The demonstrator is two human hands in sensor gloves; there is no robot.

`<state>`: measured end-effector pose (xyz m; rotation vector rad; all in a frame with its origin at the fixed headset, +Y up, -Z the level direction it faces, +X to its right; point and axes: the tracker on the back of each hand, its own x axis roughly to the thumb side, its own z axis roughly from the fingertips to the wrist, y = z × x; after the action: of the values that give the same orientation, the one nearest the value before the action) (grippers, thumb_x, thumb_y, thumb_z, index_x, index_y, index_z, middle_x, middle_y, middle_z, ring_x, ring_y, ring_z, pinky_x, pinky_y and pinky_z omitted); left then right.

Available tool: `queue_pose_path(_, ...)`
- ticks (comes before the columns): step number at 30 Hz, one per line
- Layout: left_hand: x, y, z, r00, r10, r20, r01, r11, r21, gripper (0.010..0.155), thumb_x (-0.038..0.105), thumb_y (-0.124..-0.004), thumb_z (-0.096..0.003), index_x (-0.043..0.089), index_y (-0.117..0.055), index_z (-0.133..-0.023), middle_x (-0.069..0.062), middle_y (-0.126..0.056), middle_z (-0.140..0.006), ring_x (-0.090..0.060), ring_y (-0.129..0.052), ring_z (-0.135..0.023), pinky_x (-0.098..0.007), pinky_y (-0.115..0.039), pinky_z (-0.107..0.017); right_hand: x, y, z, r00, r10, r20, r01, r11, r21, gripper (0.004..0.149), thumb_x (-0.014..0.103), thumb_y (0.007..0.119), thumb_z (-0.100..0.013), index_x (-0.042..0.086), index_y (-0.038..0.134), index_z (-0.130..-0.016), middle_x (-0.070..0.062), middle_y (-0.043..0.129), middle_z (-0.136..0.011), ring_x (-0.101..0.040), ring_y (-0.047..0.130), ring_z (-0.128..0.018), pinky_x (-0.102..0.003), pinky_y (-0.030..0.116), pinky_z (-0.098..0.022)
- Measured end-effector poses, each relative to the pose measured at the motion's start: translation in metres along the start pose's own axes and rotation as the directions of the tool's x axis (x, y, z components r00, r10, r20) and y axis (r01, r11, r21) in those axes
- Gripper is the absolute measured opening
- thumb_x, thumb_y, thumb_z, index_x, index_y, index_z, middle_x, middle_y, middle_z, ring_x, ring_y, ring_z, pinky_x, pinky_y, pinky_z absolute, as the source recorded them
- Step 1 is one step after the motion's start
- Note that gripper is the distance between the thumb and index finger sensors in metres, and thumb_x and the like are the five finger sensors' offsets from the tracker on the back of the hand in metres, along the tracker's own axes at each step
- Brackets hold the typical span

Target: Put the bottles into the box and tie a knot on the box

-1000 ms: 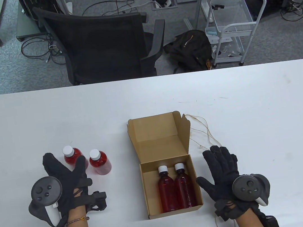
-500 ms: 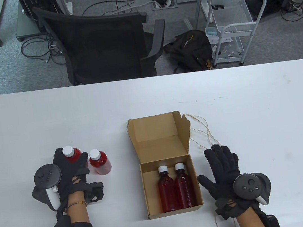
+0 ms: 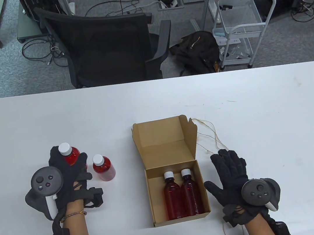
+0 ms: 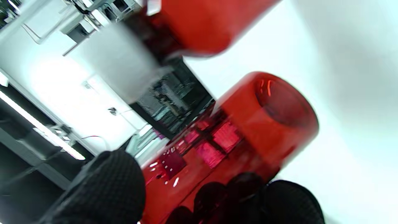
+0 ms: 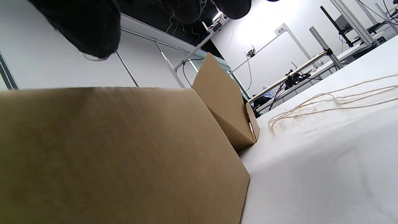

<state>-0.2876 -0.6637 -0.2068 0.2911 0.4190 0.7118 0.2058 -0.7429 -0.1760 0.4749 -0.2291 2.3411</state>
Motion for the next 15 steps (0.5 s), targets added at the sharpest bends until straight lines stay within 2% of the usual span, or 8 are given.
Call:
queue_pose_path(4,0.055,0.019,0.021,0.987,-0.06,0.149,0.054,0.997,0.046,0.093,0.056,-0.089,-0.05,0.01,-0.041,-0.116,-0.024,-0.063,-0.115,-0.048,-0.08,-0.096,-0.058,-0.073,-0.066,0.001,0.0,0.001,1.0,-0.004,0.003,0.004,1.0,0.003,0.083,0.053,0.075,-0.05,0.013,0.036,-0.111,-0.026,0.028,-0.114,-0.055,0.02,-0.097,-0.076,0.015,-0.06)
queue_pose_path(7,0.091,0.019,0.041,0.97,-0.054,0.239,0.054,0.999,0.009,0.094,0.059,-0.087,-0.0508,0.005,-0.046,-0.116,-0.028,-0.069,-0.112,-0.048,-0.089,-0.088,-0.056,-0.078,-0.061,0.002,0.0,0.001,1.0,-0.006,0.008,0.006,1.0,0.001,0.083,0.053,0.075,-0.05,0.013,0.036,-0.111,-0.026,0.028,-0.114,-0.055,0.021,-0.097,-0.076,0.016,-0.06)
queue_pose_path(11,0.137,-0.002,0.077,0.917,-0.128,0.378,0.163,0.985,-0.063,0.095,0.062,-0.085,-0.051,0.0,-0.051,-0.114,-0.031,-0.075,-0.109,-0.045,-0.103,-0.07,-0.05,-0.087,-0.049,0.001,0.001,0.002,1.0,-0.015,0.008,0.015,1.0,0.003,0.083,0.053,0.075,-0.05,0.013,0.036,-0.111,-0.026,0.029,-0.114,-0.055,0.021,-0.097,-0.076,0.016,-0.06)
queue_pose_path(13,0.152,-0.02,0.095,0.889,-0.168,0.426,0.228,0.969,-0.093,0.098,0.062,-0.084,-0.0511,-0.001,-0.045,-0.115,-0.03,-0.08,-0.105,-0.044,-0.108,-0.061,-0.048,-0.09,-0.042,0.001,0.0,0.002,1.0,-0.02,0.009,0.02,1.0,0.002,0.083,0.053,0.075,-0.05,0.013,0.036,-0.111,-0.027,0.029,-0.114,-0.055,0.021,-0.097,-0.076,0.016,-0.06)
queue_pose_path(15,0.162,-0.038,0.111,0.85,-0.223,0.478,0.311,0.944,-0.113,0.1,0.063,-0.085,-0.051,0.008,-0.036,-0.119,-0.028,-0.082,-0.105,-0.043,-0.11,-0.056,-0.045,-0.092,-0.038,0.001,0.0,0.003,1.0,-0.022,0.006,0.022,1.0,0.002,0.083,0.053,0.075,-0.05,0.013,0.036,-0.111,-0.027,0.029,-0.114,-0.056,0.021,-0.097,-0.076,0.016,-0.06)
